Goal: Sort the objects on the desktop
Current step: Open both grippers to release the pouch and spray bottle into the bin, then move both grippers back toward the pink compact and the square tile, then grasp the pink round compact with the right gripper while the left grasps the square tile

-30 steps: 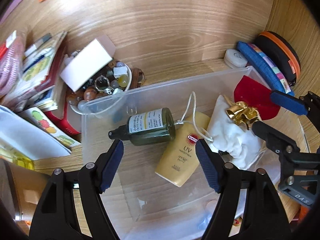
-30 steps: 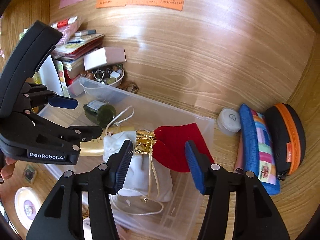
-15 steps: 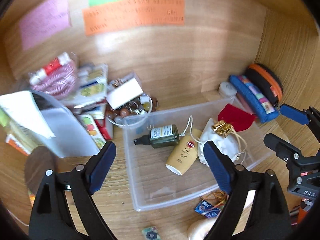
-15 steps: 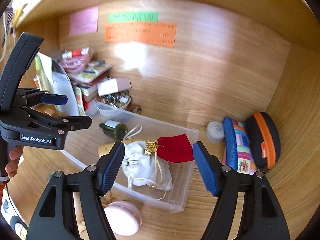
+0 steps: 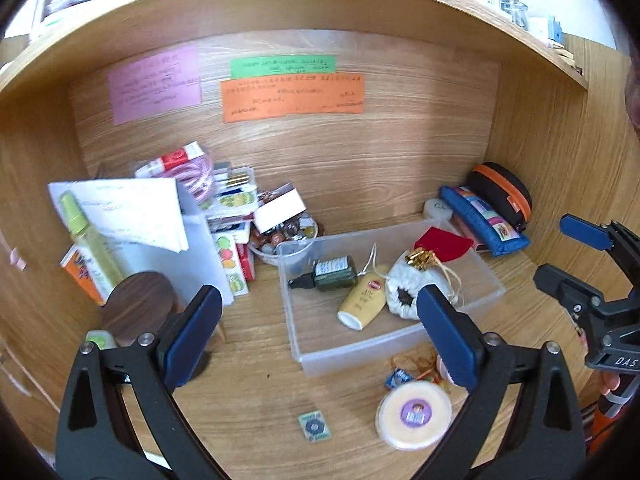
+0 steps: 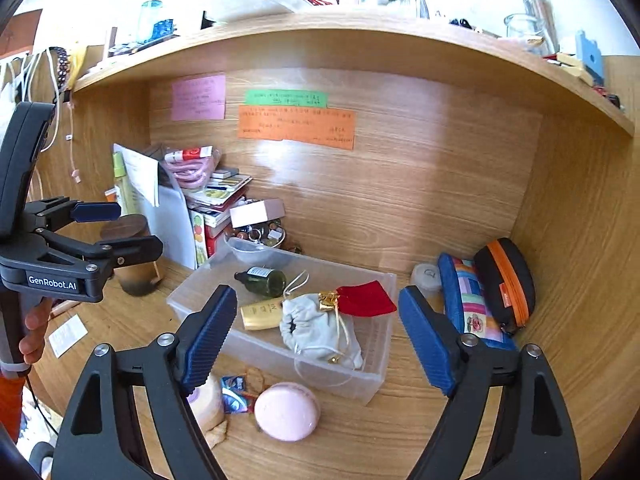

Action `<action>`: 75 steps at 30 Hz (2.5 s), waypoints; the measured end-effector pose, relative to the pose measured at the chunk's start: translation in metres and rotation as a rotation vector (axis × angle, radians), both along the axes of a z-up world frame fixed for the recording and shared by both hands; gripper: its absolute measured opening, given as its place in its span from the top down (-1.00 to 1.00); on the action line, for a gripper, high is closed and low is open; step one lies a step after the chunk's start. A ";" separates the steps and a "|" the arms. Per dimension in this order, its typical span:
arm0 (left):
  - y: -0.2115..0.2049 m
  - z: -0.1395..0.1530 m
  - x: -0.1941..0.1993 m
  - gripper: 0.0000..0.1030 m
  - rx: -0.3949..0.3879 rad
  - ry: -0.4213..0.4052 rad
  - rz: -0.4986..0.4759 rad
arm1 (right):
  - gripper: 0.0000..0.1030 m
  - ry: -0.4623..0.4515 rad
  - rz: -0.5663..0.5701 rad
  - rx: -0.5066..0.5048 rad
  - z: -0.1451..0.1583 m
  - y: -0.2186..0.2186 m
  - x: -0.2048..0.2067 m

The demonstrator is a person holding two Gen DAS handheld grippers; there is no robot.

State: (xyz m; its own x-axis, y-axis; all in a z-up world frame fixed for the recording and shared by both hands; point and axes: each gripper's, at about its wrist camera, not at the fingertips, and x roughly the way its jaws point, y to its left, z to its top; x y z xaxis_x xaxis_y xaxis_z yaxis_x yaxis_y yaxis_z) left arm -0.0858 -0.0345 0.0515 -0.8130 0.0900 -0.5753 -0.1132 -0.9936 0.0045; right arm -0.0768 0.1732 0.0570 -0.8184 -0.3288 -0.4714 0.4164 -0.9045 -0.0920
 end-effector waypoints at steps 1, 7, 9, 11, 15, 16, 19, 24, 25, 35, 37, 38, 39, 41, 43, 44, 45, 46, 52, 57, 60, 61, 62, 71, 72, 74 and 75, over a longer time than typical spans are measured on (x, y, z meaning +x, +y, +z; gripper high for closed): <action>-0.002 -0.001 0.004 -0.92 0.001 0.000 0.004 | -0.57 0.003 0.002 0.001 -0.002 0.000 0.004; -0.016 -0.018 0.026 -0.92 -0.018 -0.020 0.031 | -0.57 0.002 0.002 0.008 -0.018 0.001 0.026; -0.021 -0.026 0.031 -0.92 -0.020 -0.038 0.039 | -0.57 0.000 -0.001 0.014 -0.024 0.001 0.032; -0.025 -0.034 0.036 -0.92 -0.028 -0.054 0.048 | -0.57 -0.003 -0.002 0.020 -0.031 0.002 0.037; -0.031 -0.051 0.045 -0.92 -0.035 -0.085 0.059 | -0.57 -0.031 0.000 0.019 -0.045 0.003 0.041; -0.032 -0.057 0.046 -0.92 -0.032 -0.097 0.061 | -0.57 -0.036 -0.002 0.019 -0.048 0.004 0.042; -0.038 -0.073 0.048 -0.92 -0.021 -0.134 0.071 | -0.57 -0.074 -0.008 0.014 -0.060 0.008 0.041; -0.046 -0.099 0.045 -0.92 0.005 -0.203 0.095 | -0.57 -0.130 -0.028 0.010 -0.077 0.014 0.038; -0.047 -0.104 0.044 -0.92 0.007 -0.217 0.099 | -0.57 -0.141 -0.034 0.014 -0.081 0.016 0.036; -0.046 -0.144 0.039 -0.92 -0.003 -0.324 0.096 | -0.57 -0.260 -0.038 0.026 -0.120 0.021 0.024; -0.046 -0.148 0.039 -0.92 0.001 -0.335 0.090 | -0.57 -0.278 -0.035 0.026 -0.126 0.021 0.022; -0.045 -0.150 0.038 -0.92 0.001 -0.339 0.086 | -0.57 -0.284 -0.034 0.028 -0.128 0.020 0.020; -0.044 -0.151 0.037 -0.92 0.002 -0.343 0.083 | -0.57 -0.290 -0.033 0.030 -0.130 0.019 0.019; -0.042 -0.154 0.035 -0.92 0.004 -0.351 0.076 | -0.57 -0.302 -0.028 0.035 -0.133 0.019 0.017; -0.040 -0.155 0.033 -0.92 0.001 -0.355 0.071 | -0.57 -0.310 -0.023 0.038 -0.135 0.018 0.015; -0.039 -0.156 0.032 -0.92 0.000 -0.357 0.067 | -0.57 -0.312 -0.020 0.040 -0.136 0.017 0.014; -0.037 -0.157 0.031 -0.92 -0.002 -0.361 0.063 | -0.57 -0.313 -0.018 0.043 -0.137 0.016 0.013; -0.036 -0.158 0.029 -0.92 -0.005 -0.364 0.061 | -0.57 -0.314 -0.013 0.047 -0.138 0.014 0.012; -0.033 -0.159 0.015 -0.92 -0.007 -0.378 0.068 | -0.57 -0.315 0.000 0.070 -0.142 0.005 0.005; -0.026 -0.157 0.003 -0.92 -0.050 -0.377 0.067 | -0.57 -0.324 0.013 0.097 -0.144 -0.003 -0.006; -0.021 -0.154 -0.001 -0.92 -0.083 -0.365 0.056 | -0.57 -0.327 0.024 0.120 -0.145 -0.007 -0.012; -0.020 -0.153 -0.002 -0.92 -0.092 -0.361 0.052 | -0.57 -0.326 0.025 0.129 -0.146 -0.009 -0.014; -0.019 -0.153 -0.002 -0.92 -0.100 -0.357 0.050 | -0.57 -0.326 0.025 0.134 -0.146 -0.009 -0.016; -0.023 -0.155 -0.012 -0.54 -0.068 -0.373 0.019 | -0.57 -0.393 0.045 0.082 -0.152 -0.009 -0.040; -0.024 -0.155 -0.013 -0.50 -0.054 -0.376 0.015 | -0.56 -0.399 0.046 0.072 -0.152 -0.008 -0.043; -0.025 -0.155 -0.012 -0.44 -0.036 -0.377 0.010 | -0.53 -0.406 0.049 0.055 -0.152 -0.009 -0.045; -0.025 -0.155 -0.012 -0.41 -0.038 -0.374 0.007 | -0.53 -0.410 0.050 0.046 -0.152 -0.008 -0.046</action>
